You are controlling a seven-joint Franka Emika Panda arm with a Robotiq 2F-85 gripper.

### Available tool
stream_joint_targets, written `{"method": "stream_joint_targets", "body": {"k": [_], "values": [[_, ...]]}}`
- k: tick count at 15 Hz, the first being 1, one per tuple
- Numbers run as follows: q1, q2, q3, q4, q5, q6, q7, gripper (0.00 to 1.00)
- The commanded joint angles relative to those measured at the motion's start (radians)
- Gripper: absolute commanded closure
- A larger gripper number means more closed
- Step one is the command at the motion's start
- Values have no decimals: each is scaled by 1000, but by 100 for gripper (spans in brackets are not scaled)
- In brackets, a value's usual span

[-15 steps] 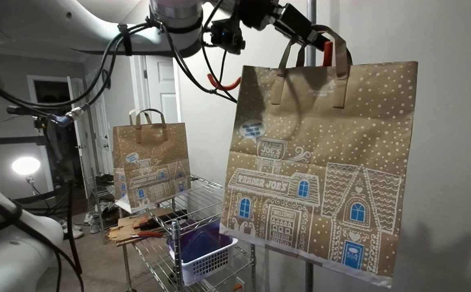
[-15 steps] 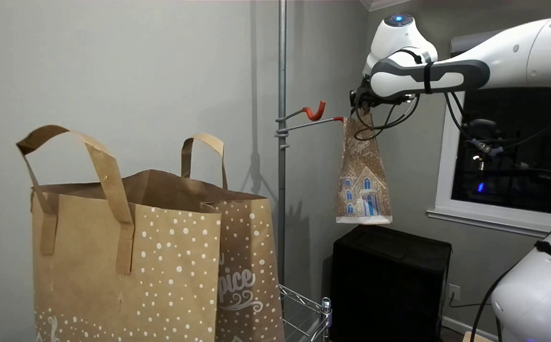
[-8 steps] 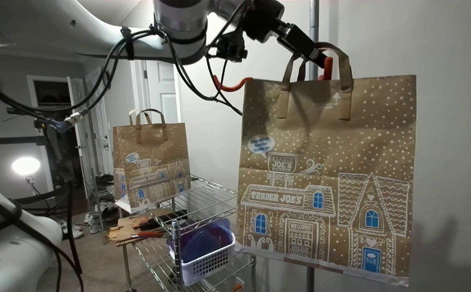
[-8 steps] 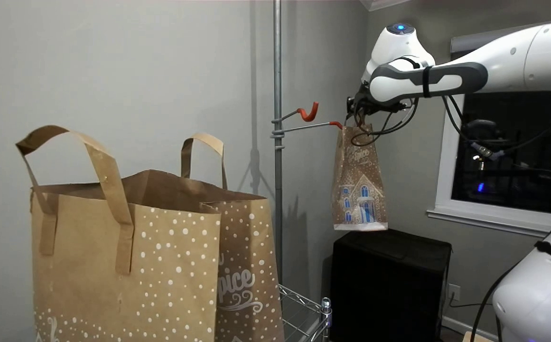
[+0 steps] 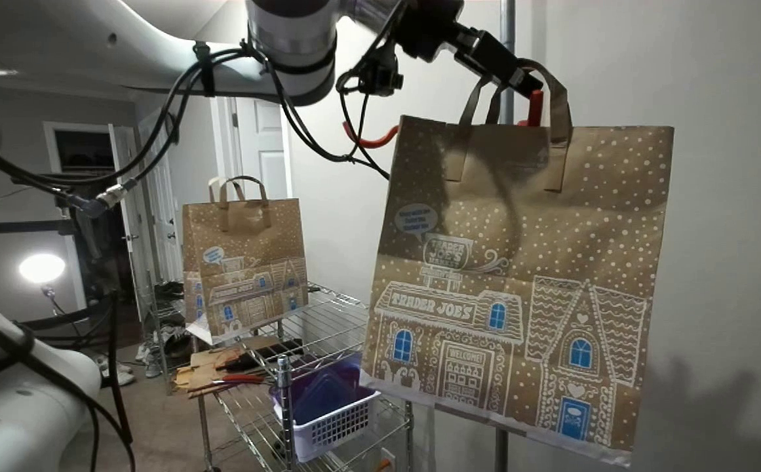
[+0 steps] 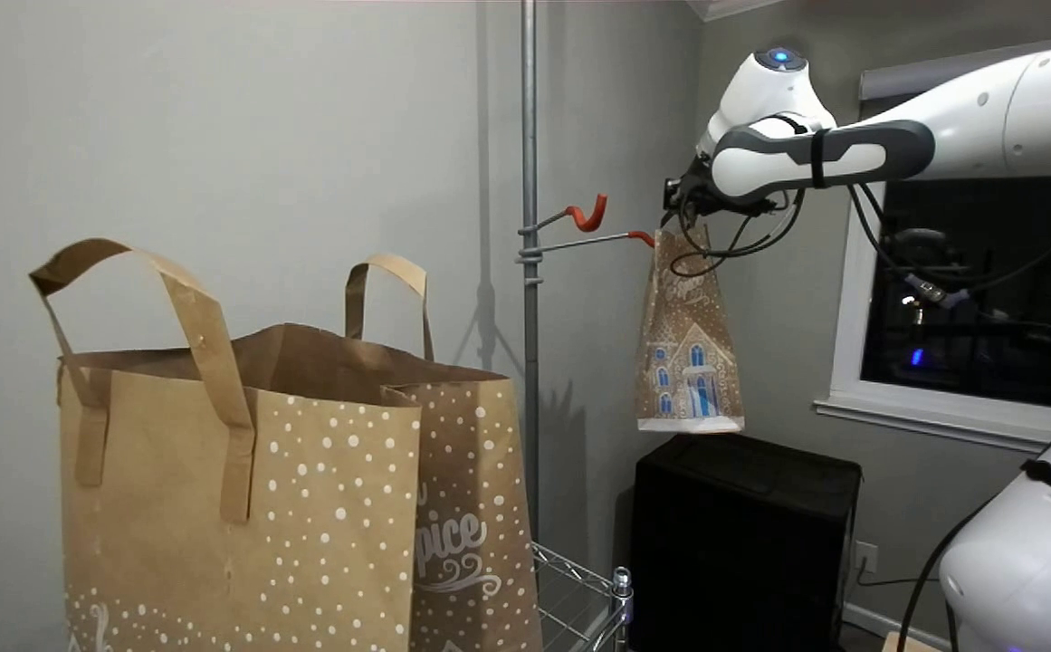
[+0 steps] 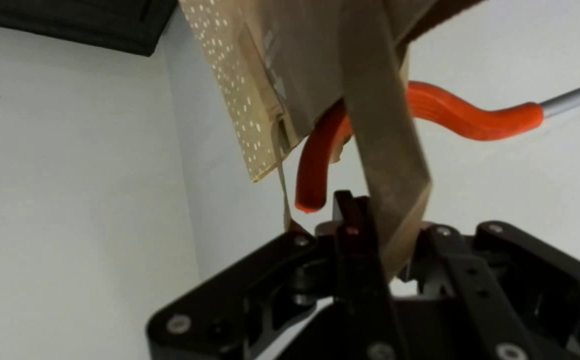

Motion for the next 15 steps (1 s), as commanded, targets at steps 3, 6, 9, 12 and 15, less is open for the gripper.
{"method": "stream_joint_targets", "body": {"k": [3, 6, 9, 12, 15], "values": [[-24, -27, 6, -33, 23, 85, -58, 99], [-52, -40, 21, -33, -9, 80, -41, 99], [-80, -52, 35, -36, -39, 67, -27, 99], [-105, -61, 48, -41, -61, 55, -17, 99], [-140, -63, 64, -46, -100, 28, 5, 99]]}}
